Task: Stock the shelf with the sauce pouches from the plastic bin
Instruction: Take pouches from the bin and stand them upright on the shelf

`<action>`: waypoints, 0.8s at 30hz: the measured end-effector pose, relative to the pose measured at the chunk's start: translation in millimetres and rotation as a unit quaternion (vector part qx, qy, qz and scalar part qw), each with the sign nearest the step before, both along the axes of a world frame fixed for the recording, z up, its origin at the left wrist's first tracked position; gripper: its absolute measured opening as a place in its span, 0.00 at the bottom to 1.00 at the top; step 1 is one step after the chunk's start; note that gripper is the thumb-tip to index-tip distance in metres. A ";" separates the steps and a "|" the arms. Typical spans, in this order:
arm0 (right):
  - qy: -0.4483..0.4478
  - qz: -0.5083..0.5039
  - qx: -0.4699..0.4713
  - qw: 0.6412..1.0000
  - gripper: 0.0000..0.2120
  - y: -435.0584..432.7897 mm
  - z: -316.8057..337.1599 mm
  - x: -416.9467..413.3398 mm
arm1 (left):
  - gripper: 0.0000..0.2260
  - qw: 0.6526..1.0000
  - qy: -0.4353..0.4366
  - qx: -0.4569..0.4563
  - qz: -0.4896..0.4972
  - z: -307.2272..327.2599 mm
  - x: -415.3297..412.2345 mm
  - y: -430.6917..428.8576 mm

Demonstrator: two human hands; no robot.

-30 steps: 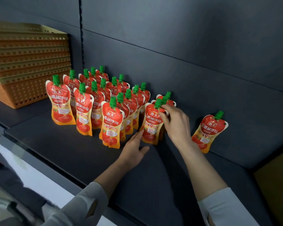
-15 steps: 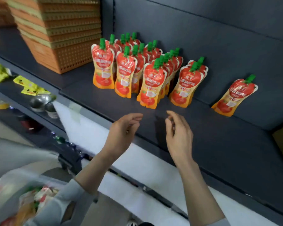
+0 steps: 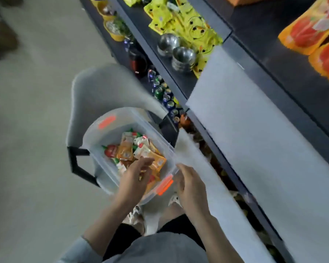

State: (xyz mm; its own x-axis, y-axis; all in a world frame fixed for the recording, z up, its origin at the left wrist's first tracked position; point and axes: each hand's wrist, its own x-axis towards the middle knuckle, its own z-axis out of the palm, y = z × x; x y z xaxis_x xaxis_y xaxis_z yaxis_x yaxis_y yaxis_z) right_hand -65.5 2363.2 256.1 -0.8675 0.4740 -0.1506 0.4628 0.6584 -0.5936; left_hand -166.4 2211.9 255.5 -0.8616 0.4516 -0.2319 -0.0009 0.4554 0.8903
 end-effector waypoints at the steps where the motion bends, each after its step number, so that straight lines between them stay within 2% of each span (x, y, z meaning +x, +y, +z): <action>1: -0.035 0.025 -0.011 0.999 0.18 -5.3 -10.4 -8.1 | 0.15 0.999 -0.028 -0.012 0.022 -14.2 2.6 -14.9; 5: -0.168 0.079 -0.049 0.981 0.20 -11.5 -63.4 -55.8 | 0.21 0.989 -0.096 -0.061 0.094 -61.5 6.6 -51.0; 10: -0.259 0.120 -0.001 0.958 0.21 -7.5 -162.4 -130.4 | 0.17 0.976 -0.127 -0.095 0.147 -117.3 -19.9 -56.0; 13: -0.284 0.124 0.030 0.950 0.23 -8.9 -231.1 -165.1 | 0.17 0.975 -0.109 -0.120 0.149 -146.3 -50.3 -47.1; 16: -0.293 0.119 0.086 0.945 0.36 -15.2 -281.0 -172.8 | 0.18 0.976 -0.086 -0.145 0.135 -172.5 -83.4 -35.4; 18: -0.280 0.148 0.149 0.937 0.43 -17.4 -294.7 -168.6 | 0.20 0.974 -0.065 -0.188 0.111 -192.1 -105.7 -24.3; 21: -0.265 0.169 0.216 0.924 0.46 -14.8 -300.0 -162.4 | 0.25 0.962 -0.076 -0.251 0.073 -228.4 -138.0 -3.7; 23: -0.280 0.177 0.193 0.924 0.47 -12.3 -295.7 -159.3 | 0.27 0.953 -0.079 -0.285 0.061 -251.2 -156.0 9.2; 24: -0.286 0.173 0.165 0.928 0.44 -10.8 -290.8 -158.5 | 0.28 0.948 -0.080 -0.302 0.053 -262.7 -163.6 14.7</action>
State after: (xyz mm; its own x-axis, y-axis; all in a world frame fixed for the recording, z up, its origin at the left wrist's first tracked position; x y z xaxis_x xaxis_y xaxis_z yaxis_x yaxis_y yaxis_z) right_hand -224.0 2352.4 -34.6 -0.7993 0.2843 -0.5294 0.3676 0.9282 -0.0566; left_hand -330.0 2226.6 -7.2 -0.8260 0.1082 -0.5532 -0.1882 0.8721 0.4517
